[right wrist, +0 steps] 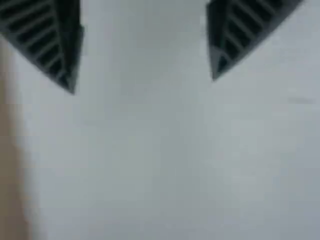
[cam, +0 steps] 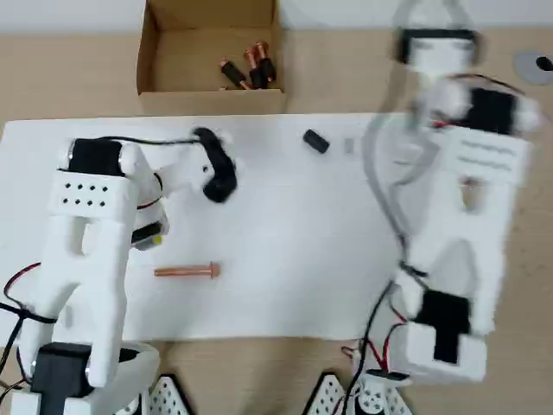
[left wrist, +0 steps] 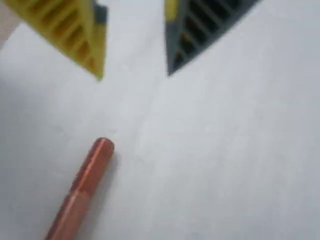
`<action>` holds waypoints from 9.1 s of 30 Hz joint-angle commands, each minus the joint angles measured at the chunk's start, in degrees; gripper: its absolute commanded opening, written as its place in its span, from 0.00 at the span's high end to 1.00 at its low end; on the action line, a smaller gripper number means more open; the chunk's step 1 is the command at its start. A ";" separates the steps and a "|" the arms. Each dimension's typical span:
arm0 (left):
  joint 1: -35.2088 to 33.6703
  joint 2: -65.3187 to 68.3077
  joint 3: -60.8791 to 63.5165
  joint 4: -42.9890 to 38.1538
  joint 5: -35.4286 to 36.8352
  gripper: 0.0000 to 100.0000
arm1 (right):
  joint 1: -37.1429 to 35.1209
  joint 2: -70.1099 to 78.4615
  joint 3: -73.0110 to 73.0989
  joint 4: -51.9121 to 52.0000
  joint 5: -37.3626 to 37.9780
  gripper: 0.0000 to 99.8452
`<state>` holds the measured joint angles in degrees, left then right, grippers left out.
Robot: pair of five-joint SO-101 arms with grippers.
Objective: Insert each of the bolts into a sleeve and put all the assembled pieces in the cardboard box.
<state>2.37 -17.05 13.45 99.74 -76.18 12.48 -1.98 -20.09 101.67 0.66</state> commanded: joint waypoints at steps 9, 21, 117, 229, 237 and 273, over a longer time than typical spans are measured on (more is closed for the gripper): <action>2.81 0.13 10.90 0.70 -23.82 0.96 | 13.76 -11.21 19.21 -4.04 16.53 0.78; 9.32 0.31 12.31 0.62 -21.54 0.96 | 14.11 -16.92 32.22 -14.07 16.44 0.78; -10.11 -46.02 37.45 -37.01 88.70 0.93 | -14.20 26.33 -5.23 -29.10 26.11 0.68; -9.23 -49.27 48.44 -30.07 65.32 0.82 | -23.25 30.73 -32.31 0.79 8.70 0.99; -5.80 -49.27 47.03 -28.31 63.30 0.82 | -26.51 5.58 -3.74 -3.96 4.66 0.99; -5.19 -73.27 40.00 -27.96 71.21 0.89 | -45.67 -86.46 117.58 -98.73 4.31 0.99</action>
<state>-3.60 -82.11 58.37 67.91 -5.23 -30.77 -82.77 96.22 4.00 5.14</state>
